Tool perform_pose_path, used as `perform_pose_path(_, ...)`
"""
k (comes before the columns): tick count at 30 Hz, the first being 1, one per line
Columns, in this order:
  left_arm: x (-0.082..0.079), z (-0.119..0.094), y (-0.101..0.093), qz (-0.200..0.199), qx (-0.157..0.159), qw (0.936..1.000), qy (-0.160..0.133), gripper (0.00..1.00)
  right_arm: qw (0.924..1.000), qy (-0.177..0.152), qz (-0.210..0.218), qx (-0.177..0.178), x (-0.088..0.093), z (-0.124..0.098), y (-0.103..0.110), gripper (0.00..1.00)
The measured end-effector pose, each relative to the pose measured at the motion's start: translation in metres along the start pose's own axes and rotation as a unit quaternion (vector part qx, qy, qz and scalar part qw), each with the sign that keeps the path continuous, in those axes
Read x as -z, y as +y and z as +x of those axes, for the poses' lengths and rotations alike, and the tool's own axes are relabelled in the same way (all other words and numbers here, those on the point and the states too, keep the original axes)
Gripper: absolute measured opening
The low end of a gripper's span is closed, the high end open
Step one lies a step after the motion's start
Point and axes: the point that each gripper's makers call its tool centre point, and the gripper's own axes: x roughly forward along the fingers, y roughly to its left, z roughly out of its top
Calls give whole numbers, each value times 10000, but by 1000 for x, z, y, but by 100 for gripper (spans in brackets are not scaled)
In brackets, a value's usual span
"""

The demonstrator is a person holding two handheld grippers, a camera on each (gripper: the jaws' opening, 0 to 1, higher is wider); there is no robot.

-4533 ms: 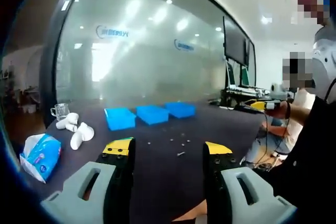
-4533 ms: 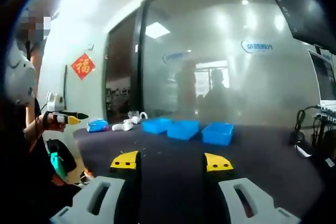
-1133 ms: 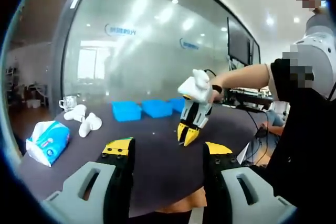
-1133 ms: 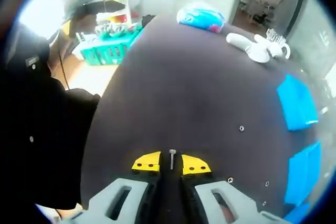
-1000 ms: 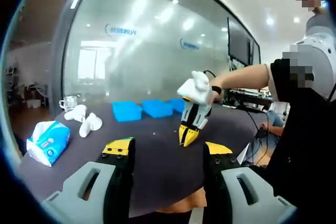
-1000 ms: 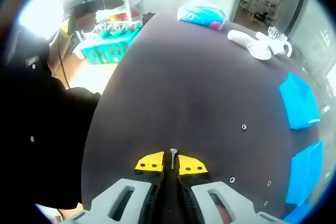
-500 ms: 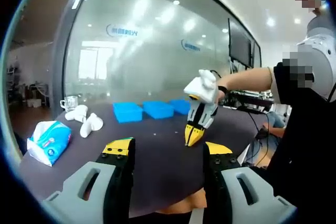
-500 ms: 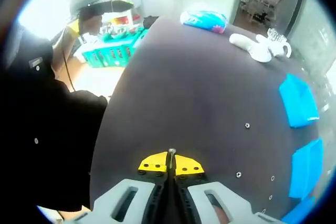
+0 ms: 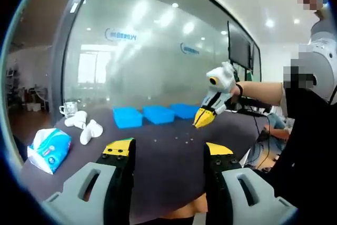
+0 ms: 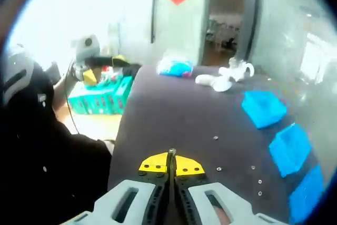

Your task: Sort the screws, nuts, and washers into the corresponding bins

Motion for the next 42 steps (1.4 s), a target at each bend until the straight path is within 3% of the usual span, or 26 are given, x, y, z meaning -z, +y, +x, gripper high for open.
perform_pose_path(6,-2,1,1,-21,24,10000,-29,51,9942,-759,411,646,-1,-43,-8,0)
perform_pose_path(12,-5,4,0,12,60,10000,-21,51,9779,-1397,890,1273,15,-89,-7,0)
perform_pose_path(16,-6,8,1,18,66,10000,-19,51,9661,-1682,1101,1623,26,-116,-4,0)
perform_pose_path(23,-9,16,5,40,144,9999,4,51,9318,-2321,1471,2371,40,-160,-1,0)
perform_pose_path(30,-10,20,7,67,160,9998,46,51,9053,-2484,1612,3046,65,-194,9,0)
perform_pose_path(33,-11,20,5,72,171,9998,39,51,8902,-2642,1739,3280,74,-210,13,0)
perform_pose_path(42,-13,20,-1,93,184,9998,33,51,8670,-2792,1856,3688,86,-227,20,0)
